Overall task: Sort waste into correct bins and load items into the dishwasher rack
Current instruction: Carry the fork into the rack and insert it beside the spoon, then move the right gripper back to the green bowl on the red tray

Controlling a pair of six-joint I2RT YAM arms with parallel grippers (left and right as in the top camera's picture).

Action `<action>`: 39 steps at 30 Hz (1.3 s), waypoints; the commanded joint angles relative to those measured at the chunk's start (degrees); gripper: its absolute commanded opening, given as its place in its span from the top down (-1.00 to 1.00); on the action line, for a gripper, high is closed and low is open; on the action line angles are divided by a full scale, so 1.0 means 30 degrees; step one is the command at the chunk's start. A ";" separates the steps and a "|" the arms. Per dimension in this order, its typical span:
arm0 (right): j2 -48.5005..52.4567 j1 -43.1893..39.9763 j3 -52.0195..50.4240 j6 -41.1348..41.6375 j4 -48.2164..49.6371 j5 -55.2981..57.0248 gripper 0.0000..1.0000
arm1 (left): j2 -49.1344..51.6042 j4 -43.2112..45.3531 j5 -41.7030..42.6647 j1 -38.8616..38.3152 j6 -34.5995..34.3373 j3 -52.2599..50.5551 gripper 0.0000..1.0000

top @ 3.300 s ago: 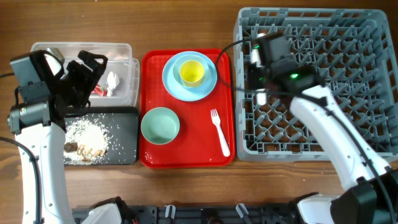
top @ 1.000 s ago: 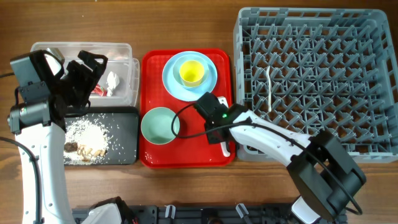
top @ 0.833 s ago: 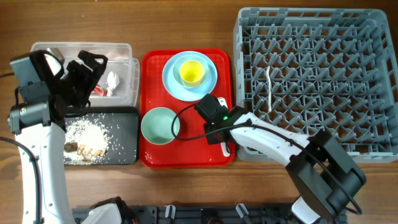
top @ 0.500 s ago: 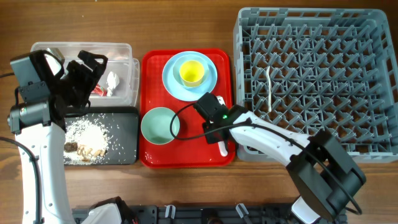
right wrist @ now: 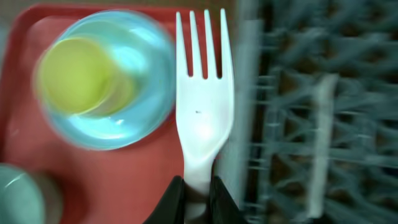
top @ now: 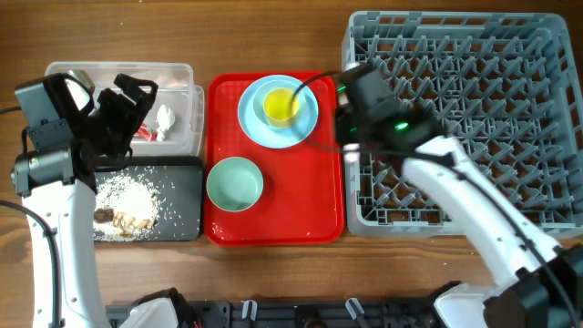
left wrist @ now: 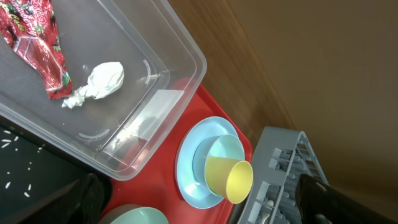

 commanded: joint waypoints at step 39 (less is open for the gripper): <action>0.1923 -0.4962 -0.0903 -0.2863 -0.0852 -0.3242 0.38 | -0.0029 0.0051 0.0226 0.0109 0.0095 0.0160 -1.00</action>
